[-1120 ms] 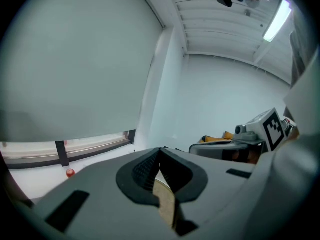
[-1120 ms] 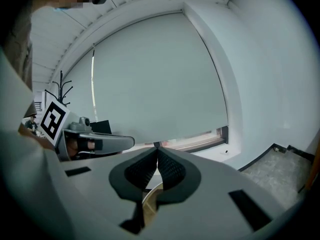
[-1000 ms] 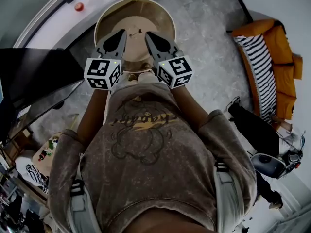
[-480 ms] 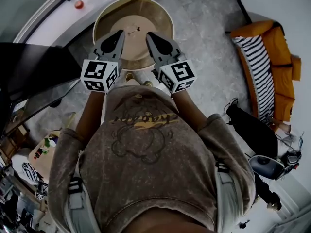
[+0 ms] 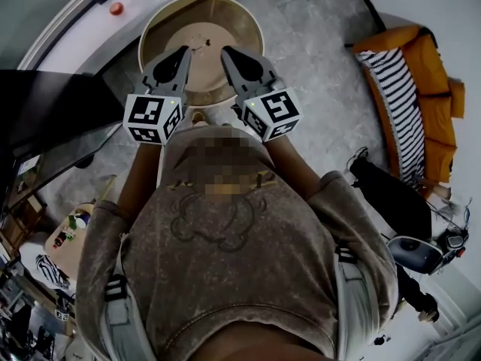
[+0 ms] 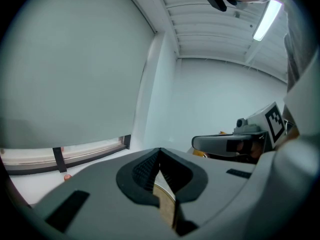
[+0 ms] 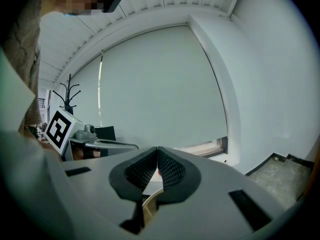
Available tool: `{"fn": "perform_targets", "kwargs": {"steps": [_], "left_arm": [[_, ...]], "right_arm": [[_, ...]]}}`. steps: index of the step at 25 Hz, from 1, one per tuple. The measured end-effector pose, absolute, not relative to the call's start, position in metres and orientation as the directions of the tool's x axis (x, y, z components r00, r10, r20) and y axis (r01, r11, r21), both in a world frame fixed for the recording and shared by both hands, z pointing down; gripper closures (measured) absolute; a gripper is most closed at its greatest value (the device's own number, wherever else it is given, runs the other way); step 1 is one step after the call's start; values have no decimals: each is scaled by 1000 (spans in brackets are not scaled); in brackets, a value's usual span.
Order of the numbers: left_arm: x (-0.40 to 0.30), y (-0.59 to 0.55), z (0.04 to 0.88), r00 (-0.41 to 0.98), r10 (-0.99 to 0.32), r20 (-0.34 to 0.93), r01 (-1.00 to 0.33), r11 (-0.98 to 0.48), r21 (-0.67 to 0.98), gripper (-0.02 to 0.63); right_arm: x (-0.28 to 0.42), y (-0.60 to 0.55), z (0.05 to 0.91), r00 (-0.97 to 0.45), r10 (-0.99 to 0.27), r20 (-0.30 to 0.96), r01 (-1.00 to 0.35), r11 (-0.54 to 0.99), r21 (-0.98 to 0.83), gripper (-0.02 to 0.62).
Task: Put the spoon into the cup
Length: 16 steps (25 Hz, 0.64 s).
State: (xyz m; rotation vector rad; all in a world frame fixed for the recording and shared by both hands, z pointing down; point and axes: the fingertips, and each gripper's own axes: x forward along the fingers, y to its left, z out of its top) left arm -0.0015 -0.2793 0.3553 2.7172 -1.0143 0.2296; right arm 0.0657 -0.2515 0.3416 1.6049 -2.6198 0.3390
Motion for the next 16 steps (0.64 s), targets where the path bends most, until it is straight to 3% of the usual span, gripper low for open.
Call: {"fn": "perform_targets", "kwargs": {"steps": [16], "left_arm": [[-5, -277, 361, 744, -624, 239, -665, -727, 171, 598]], "right_arm": [[67, -246, 347, -463, -869, 175, -884, 439, -161, 575]]}}
